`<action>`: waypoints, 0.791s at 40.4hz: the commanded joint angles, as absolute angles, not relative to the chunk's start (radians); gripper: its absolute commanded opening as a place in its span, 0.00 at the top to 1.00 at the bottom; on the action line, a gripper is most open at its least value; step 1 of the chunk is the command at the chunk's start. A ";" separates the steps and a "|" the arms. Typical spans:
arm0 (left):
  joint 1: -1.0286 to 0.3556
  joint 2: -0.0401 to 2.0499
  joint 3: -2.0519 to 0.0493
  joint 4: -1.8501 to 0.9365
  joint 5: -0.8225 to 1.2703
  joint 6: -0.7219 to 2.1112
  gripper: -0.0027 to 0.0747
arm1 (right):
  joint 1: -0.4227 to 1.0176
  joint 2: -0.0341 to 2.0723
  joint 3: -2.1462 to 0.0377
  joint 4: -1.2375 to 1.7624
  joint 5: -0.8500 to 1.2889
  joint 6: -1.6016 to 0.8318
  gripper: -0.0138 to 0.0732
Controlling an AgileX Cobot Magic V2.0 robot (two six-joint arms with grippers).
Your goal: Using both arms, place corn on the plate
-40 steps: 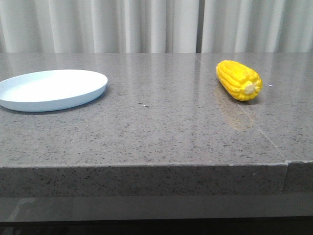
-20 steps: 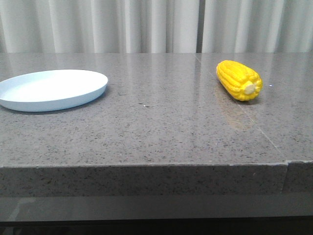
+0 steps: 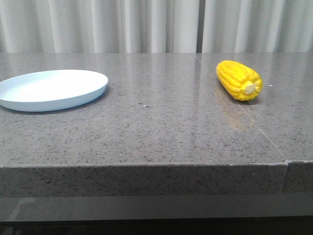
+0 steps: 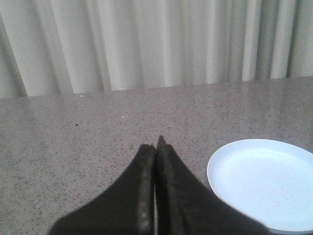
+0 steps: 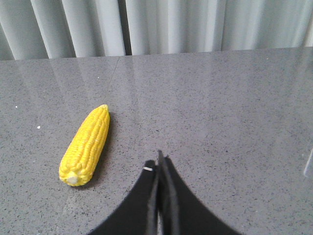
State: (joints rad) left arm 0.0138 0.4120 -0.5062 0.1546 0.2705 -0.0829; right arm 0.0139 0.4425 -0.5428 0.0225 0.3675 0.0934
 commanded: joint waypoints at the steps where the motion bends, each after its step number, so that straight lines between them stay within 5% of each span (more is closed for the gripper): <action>1: 0.016 0.425 -0.542 0.159 0.192 -0.082 0.79 | 0.009 0.455 -0.577 0.009 0.289 0.089 0.65; 7: 0.016 0.425 -0.542 0.159 0.194 -0.082 0.34 | 0.009 0.455 -0.577 0.009 0.289 0.089 0.30; 12: 0.016 0.425 -0.538 0.159 0.194 -0.082 0.11 | 0.009 0.455 -0.577 0.009 0.289 0.089 0.16; 32: -0.028 0.643 -0.604 0.132 0.208 -0.082 0.16 | 0.009 0.455 -0.577 0.009 0.290 0.089 0.15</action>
